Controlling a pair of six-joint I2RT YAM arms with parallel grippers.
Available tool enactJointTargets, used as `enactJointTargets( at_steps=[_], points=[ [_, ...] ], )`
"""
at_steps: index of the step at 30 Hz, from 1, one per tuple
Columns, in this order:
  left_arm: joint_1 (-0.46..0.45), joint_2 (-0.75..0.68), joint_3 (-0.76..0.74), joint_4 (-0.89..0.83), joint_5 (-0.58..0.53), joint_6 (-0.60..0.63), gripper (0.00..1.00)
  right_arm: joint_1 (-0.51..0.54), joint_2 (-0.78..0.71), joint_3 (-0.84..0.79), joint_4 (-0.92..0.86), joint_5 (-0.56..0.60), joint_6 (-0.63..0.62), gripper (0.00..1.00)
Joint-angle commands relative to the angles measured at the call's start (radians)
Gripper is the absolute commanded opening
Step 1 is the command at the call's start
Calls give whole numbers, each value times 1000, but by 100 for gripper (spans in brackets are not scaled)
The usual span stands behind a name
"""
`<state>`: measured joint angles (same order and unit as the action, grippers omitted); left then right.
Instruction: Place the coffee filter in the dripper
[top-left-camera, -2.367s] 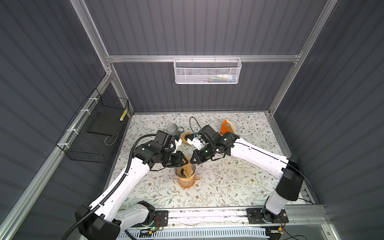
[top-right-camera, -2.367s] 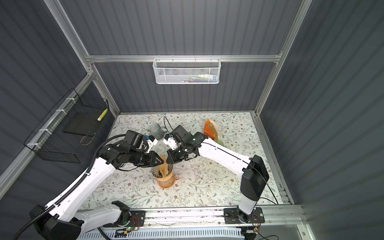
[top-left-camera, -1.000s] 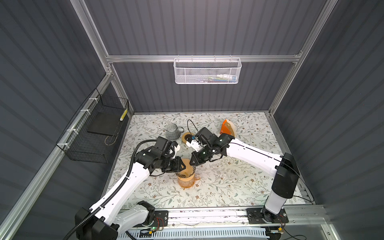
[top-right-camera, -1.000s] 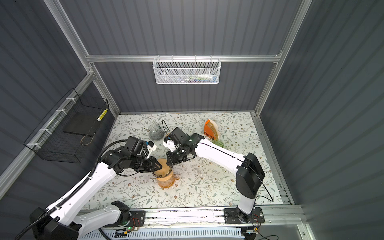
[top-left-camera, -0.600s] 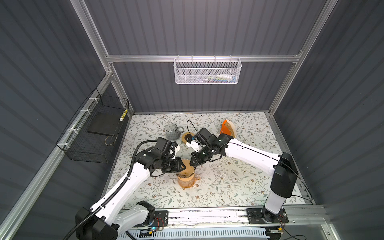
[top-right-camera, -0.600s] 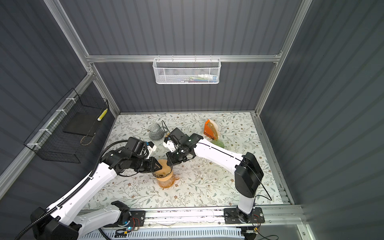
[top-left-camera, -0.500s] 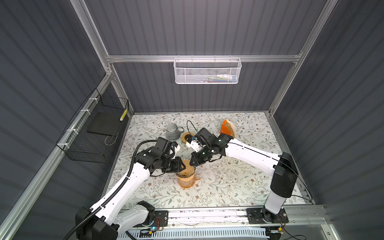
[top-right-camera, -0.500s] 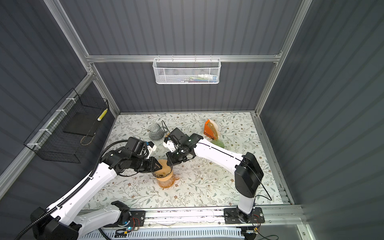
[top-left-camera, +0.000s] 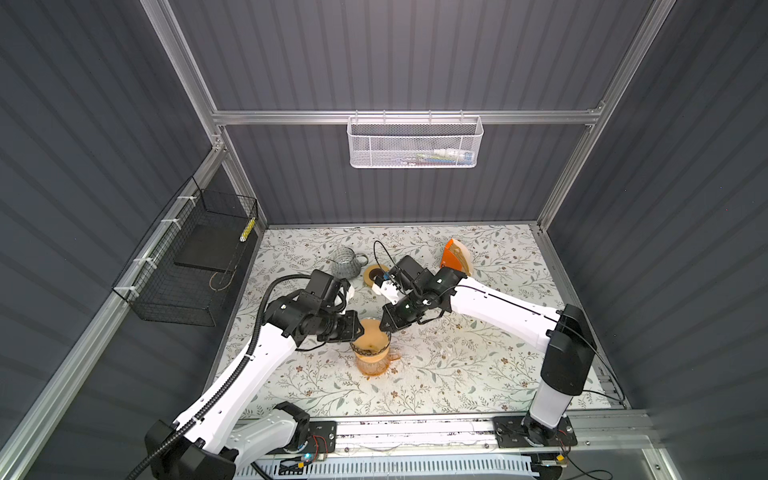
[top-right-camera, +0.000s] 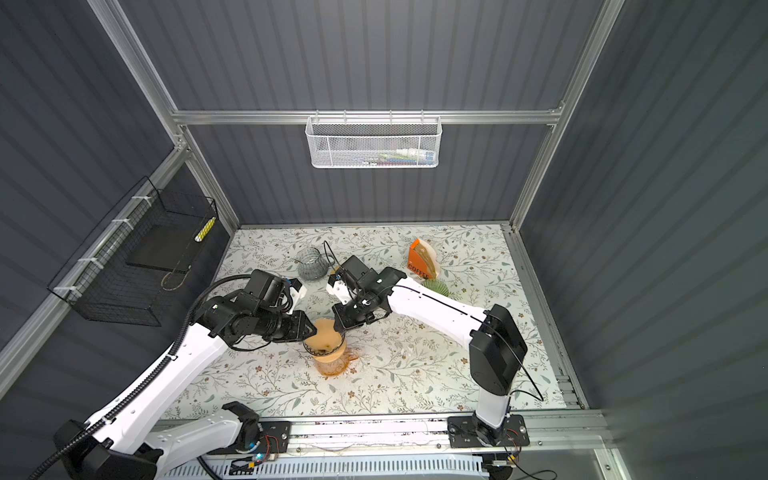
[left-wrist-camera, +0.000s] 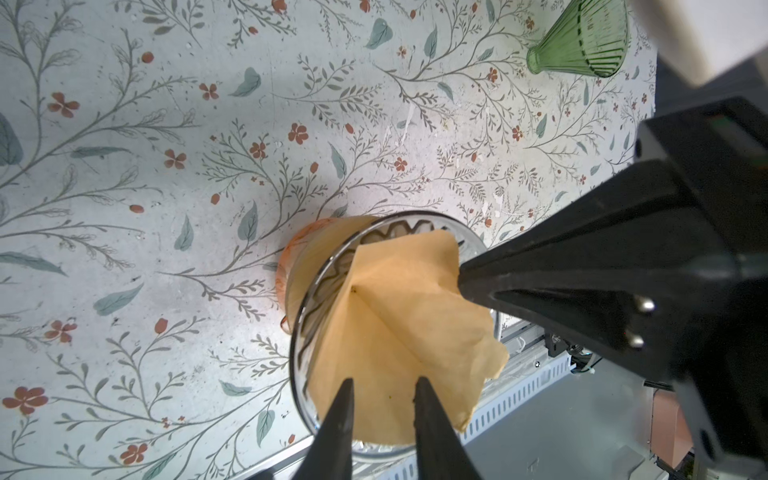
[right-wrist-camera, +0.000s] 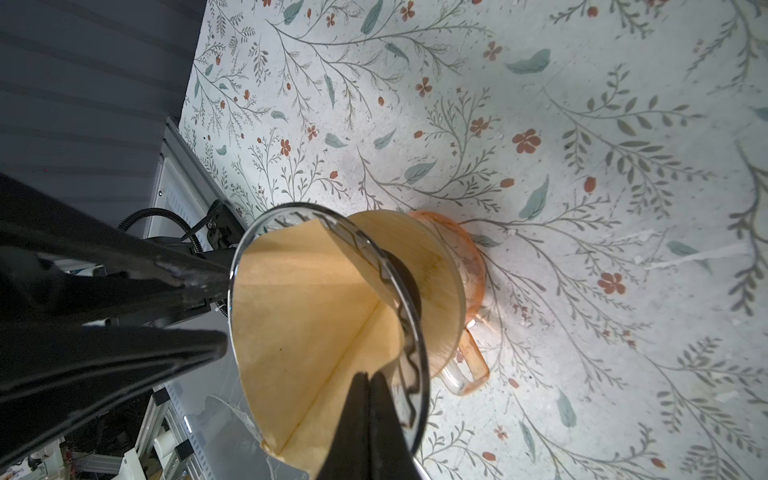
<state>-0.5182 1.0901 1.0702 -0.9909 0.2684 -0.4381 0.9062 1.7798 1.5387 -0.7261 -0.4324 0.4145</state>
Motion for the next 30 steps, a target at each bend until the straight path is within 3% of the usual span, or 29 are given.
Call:
enactJointTargets(
  at_steps=[1, 27, 30],
  points=[
    [-4, -22, -18, -40, -5, 7, 27, 5, 16, 0, -13, 21, -15, 5],
    [-4, -19, -56, 12, 5, 1, 27, 41, 47, 72, -80, 143, -49, 5],
    [-5, -21, -54, 8, -1, 5, 27, 42, 38, 79, -81, 148, -48, 9]
  ],
)
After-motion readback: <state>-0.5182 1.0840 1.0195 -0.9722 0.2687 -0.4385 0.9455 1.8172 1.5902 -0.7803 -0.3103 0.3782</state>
